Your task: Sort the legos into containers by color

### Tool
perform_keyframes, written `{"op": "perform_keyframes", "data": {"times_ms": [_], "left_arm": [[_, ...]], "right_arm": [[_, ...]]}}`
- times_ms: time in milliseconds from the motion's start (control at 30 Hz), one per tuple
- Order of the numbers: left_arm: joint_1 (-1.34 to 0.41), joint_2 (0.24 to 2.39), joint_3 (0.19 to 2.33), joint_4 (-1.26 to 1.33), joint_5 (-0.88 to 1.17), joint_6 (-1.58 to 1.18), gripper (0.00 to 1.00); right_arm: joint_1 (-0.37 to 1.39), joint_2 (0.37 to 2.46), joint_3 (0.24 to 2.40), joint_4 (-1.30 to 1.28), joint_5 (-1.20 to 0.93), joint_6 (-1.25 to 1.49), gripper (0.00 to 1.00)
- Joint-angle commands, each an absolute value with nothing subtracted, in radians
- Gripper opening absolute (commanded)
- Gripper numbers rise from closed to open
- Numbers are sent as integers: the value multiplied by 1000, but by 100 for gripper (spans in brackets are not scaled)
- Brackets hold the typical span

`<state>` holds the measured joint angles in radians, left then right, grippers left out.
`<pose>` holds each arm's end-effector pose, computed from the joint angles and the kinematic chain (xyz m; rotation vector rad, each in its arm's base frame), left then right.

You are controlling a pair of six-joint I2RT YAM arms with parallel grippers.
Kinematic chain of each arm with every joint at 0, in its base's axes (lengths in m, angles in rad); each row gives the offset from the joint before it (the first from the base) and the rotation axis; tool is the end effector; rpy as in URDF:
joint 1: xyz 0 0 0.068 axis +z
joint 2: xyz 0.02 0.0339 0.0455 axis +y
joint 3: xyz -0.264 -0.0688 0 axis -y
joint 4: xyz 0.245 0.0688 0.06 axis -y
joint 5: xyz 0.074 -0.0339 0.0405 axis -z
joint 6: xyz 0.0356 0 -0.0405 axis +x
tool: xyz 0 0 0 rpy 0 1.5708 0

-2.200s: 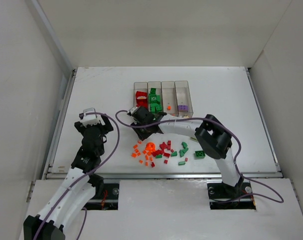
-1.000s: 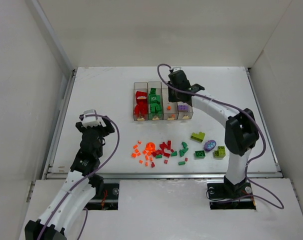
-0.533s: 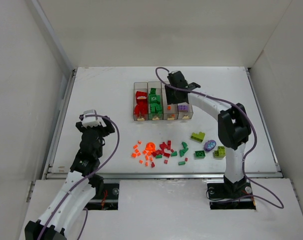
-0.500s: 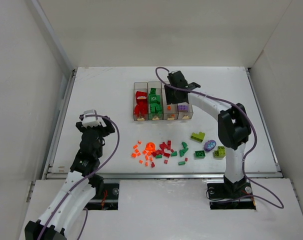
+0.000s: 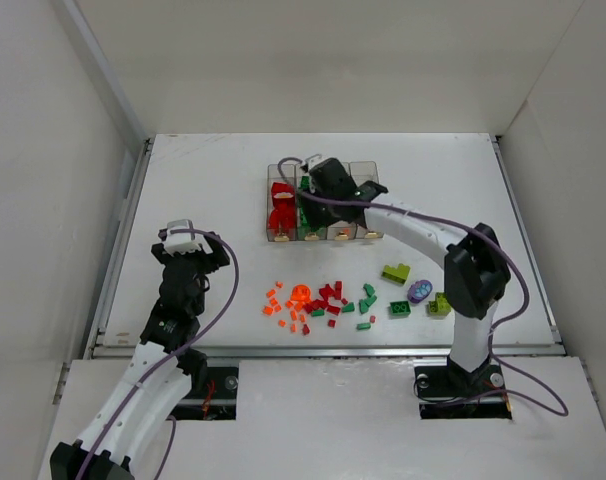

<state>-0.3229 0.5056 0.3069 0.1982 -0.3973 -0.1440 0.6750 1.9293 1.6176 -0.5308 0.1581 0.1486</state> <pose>0.1446 -0.0339 0.2518 -0.1711 1.5622 -0.0545 0.3446 0.2686 0.2612 -0.5561 2.3432 0.1925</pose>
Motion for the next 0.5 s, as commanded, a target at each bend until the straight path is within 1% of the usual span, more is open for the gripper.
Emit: {"op": "perform_keyframes", "data": {"times_ms": [0, 100, 200, 233, 367, 467], "left_arm": [[-318, 491, 299, 253, -399, -158, 78], [-318, 491, 299, 253, -399, -158, 78], [-318, 491, 299, 253, -399, -158, 78], [-318, 491, 299, 253, -399, -158, 78], [-318, 491, 299, 253, -399, -158, 78], [-318, 491, 299, 253, -399, -158, 78]], "right_arm": [[799, 1846, 1533, -505, 25, 89, 67], [891, 1874, 1479, -466, -61, 89, 65], [952, 1917, 1479, -445, -125, 89, 65], [963, 1962, 1502, -445, -139, 89, 65], [1003, 2058, 1545, -445, -140, 52, 65], [1003, 2082, 1554, -436, -106, 66, 65]]}}
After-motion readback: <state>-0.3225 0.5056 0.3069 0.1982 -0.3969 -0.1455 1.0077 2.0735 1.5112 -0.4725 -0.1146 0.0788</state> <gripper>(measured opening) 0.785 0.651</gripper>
